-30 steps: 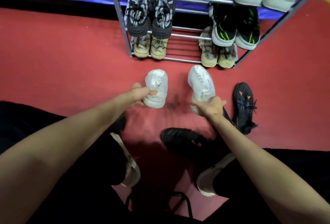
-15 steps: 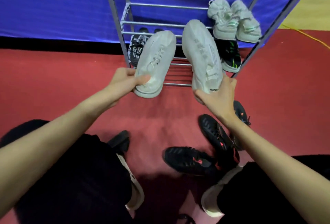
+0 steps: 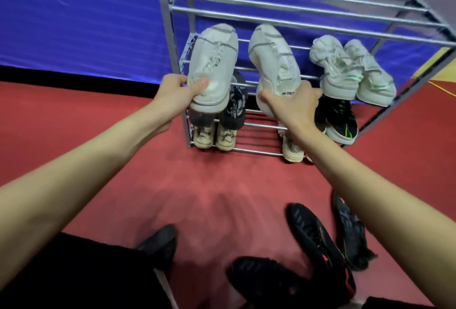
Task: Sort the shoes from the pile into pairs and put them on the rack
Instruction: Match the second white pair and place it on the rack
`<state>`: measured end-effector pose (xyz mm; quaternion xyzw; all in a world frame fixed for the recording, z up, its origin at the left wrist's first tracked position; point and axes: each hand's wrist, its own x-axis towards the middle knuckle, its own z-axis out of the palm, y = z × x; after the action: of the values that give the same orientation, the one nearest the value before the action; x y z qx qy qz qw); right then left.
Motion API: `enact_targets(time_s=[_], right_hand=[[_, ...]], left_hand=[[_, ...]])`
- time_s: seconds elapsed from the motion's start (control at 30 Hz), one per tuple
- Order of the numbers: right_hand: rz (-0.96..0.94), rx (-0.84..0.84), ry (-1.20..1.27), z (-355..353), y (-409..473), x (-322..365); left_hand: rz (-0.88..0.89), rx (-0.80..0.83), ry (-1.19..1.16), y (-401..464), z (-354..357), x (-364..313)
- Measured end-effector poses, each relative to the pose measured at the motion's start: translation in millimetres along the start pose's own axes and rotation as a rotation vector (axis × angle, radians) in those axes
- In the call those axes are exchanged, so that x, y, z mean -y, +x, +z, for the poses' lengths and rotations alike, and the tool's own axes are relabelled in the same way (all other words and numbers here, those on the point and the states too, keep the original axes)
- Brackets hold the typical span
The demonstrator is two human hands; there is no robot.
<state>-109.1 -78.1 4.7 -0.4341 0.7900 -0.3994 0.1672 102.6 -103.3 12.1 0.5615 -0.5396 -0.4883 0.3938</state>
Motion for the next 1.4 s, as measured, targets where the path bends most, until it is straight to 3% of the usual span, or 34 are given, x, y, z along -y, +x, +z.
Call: enact_targets(time_s=[0.4, 0.97, 1.07, 1.2, 1.4], right_hand=[[0.101, 0.033, -0.041, 69, 55, 31], [0.119, 0.111, 0.034, 114, 67, 44], [0.069, 0.154, 0.062, 111, 65, 37], [-0.133, 0.217, 0.107, 103, 54, 17], [-0.333, 0.208, 0.059, 88, 35, -2]], left_hand=[[-0.037, -0.092, 0.065, 94, 10, 7], [-0.057, -0.158, 0.197, 123, 10, 27], [-0.058, -0.150, 0.270, 118, 12, 25], [-0.048, -0.098, 0.326, 109, 7, 27], [0.032, -0.233, 0.499, 70, 13, 31]])
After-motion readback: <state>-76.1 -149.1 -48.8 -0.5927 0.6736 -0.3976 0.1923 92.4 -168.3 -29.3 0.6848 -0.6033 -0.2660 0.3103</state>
